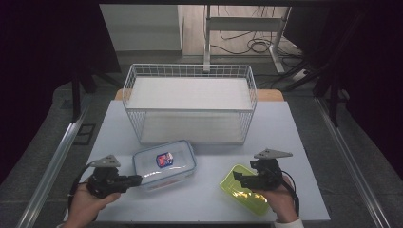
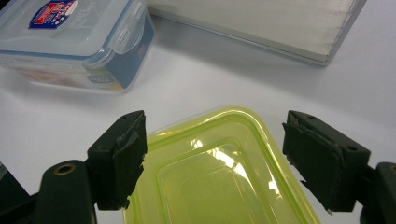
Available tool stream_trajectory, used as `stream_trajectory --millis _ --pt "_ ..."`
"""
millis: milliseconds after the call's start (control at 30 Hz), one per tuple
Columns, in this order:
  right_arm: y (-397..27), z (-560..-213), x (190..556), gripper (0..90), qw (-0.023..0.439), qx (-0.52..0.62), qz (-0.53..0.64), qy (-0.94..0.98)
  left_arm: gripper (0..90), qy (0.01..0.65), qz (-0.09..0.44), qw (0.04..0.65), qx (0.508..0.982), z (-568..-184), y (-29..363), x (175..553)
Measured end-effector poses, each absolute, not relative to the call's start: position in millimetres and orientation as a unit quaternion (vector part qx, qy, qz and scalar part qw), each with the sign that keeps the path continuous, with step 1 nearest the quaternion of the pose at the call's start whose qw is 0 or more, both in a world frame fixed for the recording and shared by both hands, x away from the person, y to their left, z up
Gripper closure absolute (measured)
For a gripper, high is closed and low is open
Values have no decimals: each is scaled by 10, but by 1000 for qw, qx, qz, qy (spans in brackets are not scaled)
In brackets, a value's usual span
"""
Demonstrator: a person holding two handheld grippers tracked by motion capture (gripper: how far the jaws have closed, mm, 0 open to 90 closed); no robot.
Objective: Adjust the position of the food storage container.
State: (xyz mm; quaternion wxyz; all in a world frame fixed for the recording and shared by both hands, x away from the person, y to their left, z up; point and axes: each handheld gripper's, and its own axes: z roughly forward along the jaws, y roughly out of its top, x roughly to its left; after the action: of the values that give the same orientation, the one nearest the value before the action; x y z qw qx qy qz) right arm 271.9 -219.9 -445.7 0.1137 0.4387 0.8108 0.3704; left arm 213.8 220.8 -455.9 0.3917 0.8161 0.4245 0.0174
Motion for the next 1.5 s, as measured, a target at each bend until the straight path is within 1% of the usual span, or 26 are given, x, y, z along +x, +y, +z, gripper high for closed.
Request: stream_trajectory --millis 100,133,167,200,367,400,700,867,1167,1400,1500 --pt "-2196 -4452 2715 218 115 439 372 810 879 413 11 378 829 -4607 2098 2136" --pt "-2193 -4446 2713 218 116 438 373 810 890 405 4 360 841 -4672 2030 2149" --pt "-2193 -4446 2713 218 116 438 373 810 892 405 4 360 841 -4672 2030 2149" --pt "-2184 -4443 2709 218 116 437 374 810 895 405 0 348 846 -4735 1988 2163" --pt "-2160 -4433 2698 218 116 433 375 811 897 410 6 331 850 -4819 1945 2188" --pt "-2154 -4429 2693 218 116 432 375 812 900 413 12 319 853 -4851 1933 2200" --pt "-2123 -4421 2675 218 116 427 375 815 900 422 14 321 848 -4866 2008 2233" --pt "-2099 -4426 2671 218 114 427 374 815 900 441 23 323 837 -4880 2143 2296" --pt "-2038 -4449 2665 218 107 427 376 815 900 462 15 335 821 -4903 2365 2456" --pt "-1982 -4432 2642 223 106 423 372 819 900 462 17 336 821 -4905 2360 2446" --pt "-1971 -4423 2635 221 107 422 376 818 899 456 13 345 820 -4861 2347 2403"
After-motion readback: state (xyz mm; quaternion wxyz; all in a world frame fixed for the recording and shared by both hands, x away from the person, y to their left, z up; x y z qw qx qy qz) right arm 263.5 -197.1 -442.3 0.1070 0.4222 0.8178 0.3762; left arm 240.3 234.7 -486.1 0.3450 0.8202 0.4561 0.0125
